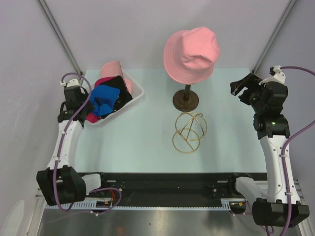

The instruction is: Stack the hats

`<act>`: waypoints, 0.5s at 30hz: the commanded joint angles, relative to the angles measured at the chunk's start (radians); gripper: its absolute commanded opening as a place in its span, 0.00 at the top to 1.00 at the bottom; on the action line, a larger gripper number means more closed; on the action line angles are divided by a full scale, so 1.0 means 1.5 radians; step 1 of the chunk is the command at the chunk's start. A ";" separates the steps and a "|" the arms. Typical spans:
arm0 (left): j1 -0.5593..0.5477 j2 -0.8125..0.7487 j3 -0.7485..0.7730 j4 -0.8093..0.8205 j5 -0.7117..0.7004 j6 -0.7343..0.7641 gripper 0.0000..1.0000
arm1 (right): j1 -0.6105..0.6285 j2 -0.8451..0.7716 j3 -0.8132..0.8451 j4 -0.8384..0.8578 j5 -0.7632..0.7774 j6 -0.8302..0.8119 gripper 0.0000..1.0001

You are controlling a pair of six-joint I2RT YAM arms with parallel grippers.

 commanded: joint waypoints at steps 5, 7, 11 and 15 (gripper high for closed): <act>0.002 -0.131 0.090 -0.001 0.200 0.077 1.00 | 0.059 -0.017 0.089 0.008 0.039 -0.052 0.22; -0.018 -0.141 0.115 -0.022 0.228 0.089 1.00 | 0.090 -0.018 0.103 0.029 0.028 -0.057 0.22; -0.043 -0.153 0.143 -0.026 0.323 0.058 1.00 | 0.161 -0.014 0.124 0.076 0.000 -0.071 0.22; -0.072 -0.151 0.220 -0.015 0.405 0.028 1.00 | 0.238 0.003 0.139 0.125 -0.033 -0.080 0.22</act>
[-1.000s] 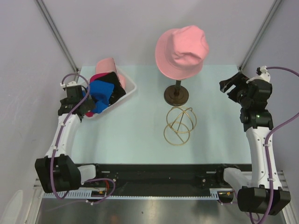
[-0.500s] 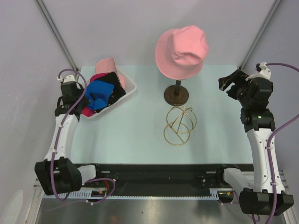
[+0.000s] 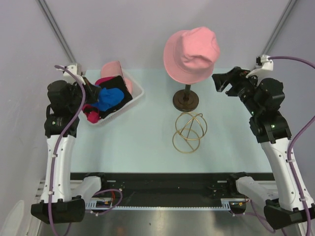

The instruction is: Stack the hats

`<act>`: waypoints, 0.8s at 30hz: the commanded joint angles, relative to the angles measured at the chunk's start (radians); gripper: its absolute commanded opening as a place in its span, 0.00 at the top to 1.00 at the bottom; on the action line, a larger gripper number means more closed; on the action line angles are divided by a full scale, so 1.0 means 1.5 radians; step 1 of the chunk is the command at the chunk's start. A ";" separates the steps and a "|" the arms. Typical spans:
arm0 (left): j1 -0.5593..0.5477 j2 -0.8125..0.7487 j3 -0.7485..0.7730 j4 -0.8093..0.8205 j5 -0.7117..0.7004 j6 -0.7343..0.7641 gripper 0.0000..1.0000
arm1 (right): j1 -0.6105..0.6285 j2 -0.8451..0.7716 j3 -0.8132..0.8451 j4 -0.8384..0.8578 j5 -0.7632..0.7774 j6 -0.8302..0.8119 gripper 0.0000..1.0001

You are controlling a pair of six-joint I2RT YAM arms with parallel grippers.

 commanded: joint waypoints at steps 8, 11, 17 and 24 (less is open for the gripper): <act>-0.063 0.014 0.198 0.091 0.266 -0.123 1.00 | 0.178 0.069 0.023 0.190 -0.186 0.027 0.21; -0.070 0.021 0.225 0.131 0.303 -0.173 1.00 | 0.226 0.083 0.002 0.246 -0.232 0.019 0.20; -0.081 0.030 0.262 0.165 0.234 -0.309 1.00 | 0.396 0.083 -0.022 0.195 -0.130 -0.182 0.13; -0.088 0.036 0.274 0.199 0.223 -0.451 1.00 | 0.506 0.086 -0.099 0.283 -0.058 -0.272 0.11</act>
